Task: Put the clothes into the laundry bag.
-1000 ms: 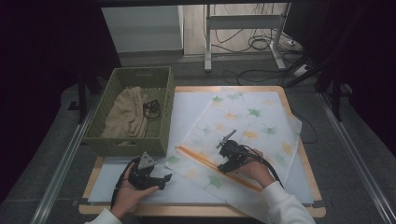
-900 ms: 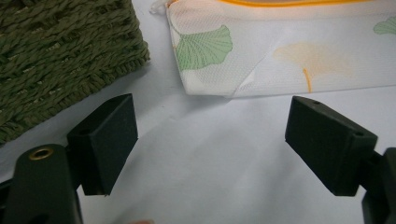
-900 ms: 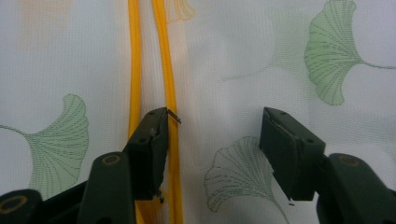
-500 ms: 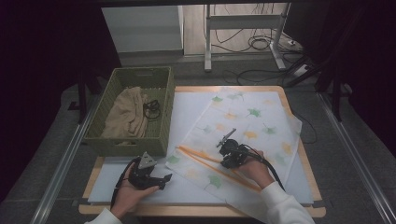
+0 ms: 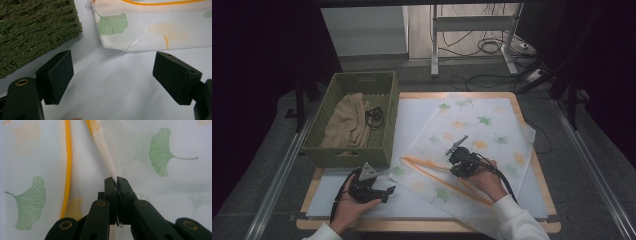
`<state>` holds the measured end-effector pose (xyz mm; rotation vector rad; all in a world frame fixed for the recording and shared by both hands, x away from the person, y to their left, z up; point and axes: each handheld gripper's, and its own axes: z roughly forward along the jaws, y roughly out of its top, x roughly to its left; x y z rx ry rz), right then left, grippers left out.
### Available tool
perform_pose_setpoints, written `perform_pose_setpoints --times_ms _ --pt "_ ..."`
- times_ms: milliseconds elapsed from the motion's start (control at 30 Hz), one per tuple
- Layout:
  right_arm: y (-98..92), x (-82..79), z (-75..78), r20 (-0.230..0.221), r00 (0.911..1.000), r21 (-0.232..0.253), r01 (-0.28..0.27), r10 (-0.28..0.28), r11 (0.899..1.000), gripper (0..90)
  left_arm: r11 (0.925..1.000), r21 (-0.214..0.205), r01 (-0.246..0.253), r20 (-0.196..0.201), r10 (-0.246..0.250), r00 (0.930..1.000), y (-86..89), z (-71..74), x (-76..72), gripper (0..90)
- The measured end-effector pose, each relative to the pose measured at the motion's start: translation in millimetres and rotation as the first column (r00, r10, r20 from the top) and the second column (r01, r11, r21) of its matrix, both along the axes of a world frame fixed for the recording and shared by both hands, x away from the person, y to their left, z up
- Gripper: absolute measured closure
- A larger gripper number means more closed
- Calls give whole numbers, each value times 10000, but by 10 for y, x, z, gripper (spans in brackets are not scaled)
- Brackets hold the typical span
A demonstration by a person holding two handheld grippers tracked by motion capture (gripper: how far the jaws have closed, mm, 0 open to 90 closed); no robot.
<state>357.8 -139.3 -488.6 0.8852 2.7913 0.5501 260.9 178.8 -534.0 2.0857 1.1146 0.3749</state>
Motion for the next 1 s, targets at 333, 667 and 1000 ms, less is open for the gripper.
perform_pose_setpoints --times_ms 333,667,1000 --pt "-57 -8 104 69 10000 417 8 -11 9991 867 10000 -36 -53 -10 53 10000 13 -2 9 165" --pt "-111 2 217 55 10000 896 -42 37 9960 869 10000 35 -29 -43 30 10000 12 -2 14 166" --pt "-204 61 417 180 9998 1472 52 -79 9891 869 10000 55 -47 -36 47 10000 13 -2 12 166"
